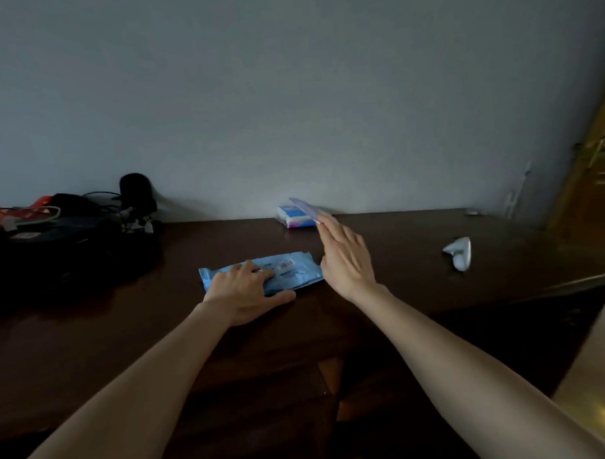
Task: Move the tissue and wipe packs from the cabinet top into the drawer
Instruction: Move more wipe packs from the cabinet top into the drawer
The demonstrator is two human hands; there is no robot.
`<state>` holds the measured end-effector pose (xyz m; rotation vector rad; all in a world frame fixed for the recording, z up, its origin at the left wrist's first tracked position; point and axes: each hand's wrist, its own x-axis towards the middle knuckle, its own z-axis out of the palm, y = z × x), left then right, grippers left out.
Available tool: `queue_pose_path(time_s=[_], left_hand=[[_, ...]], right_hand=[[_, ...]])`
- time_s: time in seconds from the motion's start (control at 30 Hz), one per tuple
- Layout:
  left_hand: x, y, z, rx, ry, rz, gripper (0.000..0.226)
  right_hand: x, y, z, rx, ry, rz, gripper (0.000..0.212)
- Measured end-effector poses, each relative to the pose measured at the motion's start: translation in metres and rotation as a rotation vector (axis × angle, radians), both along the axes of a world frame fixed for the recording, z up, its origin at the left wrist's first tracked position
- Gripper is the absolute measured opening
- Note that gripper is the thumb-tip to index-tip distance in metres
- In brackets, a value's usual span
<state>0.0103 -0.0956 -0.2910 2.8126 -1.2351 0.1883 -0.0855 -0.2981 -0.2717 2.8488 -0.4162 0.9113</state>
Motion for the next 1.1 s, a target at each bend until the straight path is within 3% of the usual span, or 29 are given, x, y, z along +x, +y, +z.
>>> queue_pose_path(time_s=[0.17,0.23,0.33,0.43,0.6,0.7,0.9,1.0,1.1], left_hand=[[-0.082,0.059,0.009,0.026,-0.032,0.007,0.123],[-0.112,0.086,0.006,0.054,-0.110,-0.040,0.104],[-0.147,0.124,-0.005,-0.093,-0.267,-0.082,0.049],[-0.177,0.163,-0.014,-0.198,-0.365,-0.077,0.046],[-0.198,0.230,-0.063,-0.367,-0.489,-0.082,0.049],[-0.207,0.256,-0.097,-0.455,-0.438,0.055,0.054],[-0.221,0.291,-0.192,-0.470,-0.100,0.302,0.043],[-0.225,0.298,-0.236,-0.456,-0.018,0.384,0.039],[-0.232,0.301,-0.280,-0.432,0.074,0.435,0.041]], right_hand=[[-0.077,0.081,0.003,0.158,-0.194,0.191,0.067],[-0.107,0.107,-0.002,0.162,-0.280,0.263,0.057],[-0.143,0.141,-0.012,0.133,-0.507,0.357,0.033],[-0.168,0.167,-0.016,0.160,-0.683,0.376,0.017],[-0.193,0.197,-0.028,0.479,-0.797,0.425,0.023],[-0.208,0.209,-0.043,0.675,-0.763,0.536,0.024],[-0.237,0.241,-0.140,0.607,-0.566,0.667,0.025],[-0.236,0.247,-0.205,0.670,-0.438,0.540,0.023],[-0.230,0.236,-0.269,0.849,-0.264,0.268,0.029]])
